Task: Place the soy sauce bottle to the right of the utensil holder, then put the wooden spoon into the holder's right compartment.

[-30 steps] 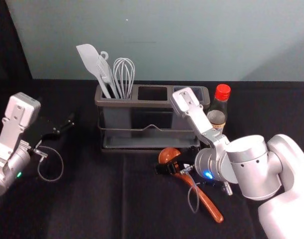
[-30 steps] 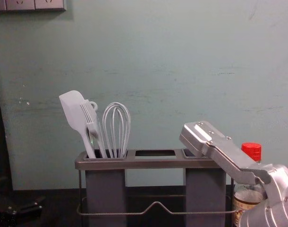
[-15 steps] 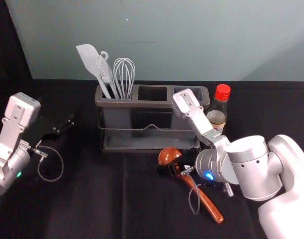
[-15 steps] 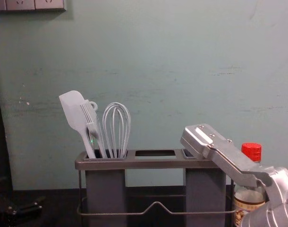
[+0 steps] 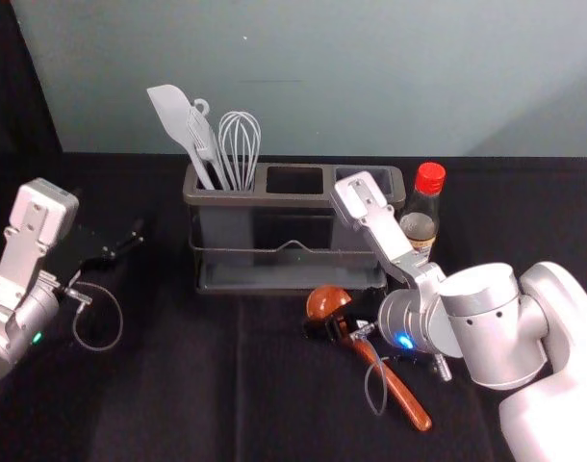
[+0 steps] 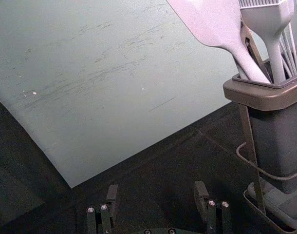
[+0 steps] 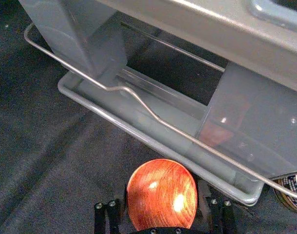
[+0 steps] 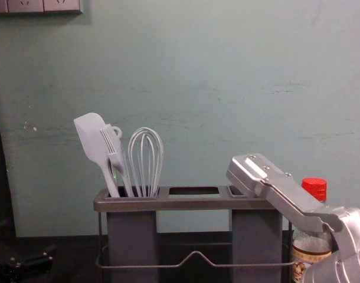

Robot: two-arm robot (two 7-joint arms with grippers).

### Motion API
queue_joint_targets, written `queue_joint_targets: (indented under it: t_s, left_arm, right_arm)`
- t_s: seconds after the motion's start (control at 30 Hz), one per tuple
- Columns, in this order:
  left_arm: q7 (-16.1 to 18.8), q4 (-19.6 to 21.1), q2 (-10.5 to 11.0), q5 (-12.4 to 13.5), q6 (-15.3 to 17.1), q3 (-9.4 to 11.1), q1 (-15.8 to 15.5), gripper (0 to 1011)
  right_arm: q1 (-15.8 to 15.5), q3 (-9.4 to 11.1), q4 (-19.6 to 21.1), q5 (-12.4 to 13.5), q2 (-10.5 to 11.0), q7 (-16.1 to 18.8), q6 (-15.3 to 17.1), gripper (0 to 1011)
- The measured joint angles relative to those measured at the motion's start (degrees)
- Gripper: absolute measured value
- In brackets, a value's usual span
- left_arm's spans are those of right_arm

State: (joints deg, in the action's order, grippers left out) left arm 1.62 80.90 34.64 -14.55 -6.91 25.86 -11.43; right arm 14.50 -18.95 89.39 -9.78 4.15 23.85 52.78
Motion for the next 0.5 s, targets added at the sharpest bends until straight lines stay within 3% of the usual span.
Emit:
queue_joint_targets:
  t_s: [0.17,0.5]
  left_arm:
    - [0.0,0.0,0.0,0.0,0.0,0.0,0.0,1000]
    - [0.0,0.0,0.0,0.0,0.0,0.0,0.0,1000]
  right_arm:
    - [-0.2,0.21,0.25,-0.65,-0.23,0.09,0.12,839]
    - [-1.16,0.71,1.69,-1.5,-0.46,1.3,0.78,838]
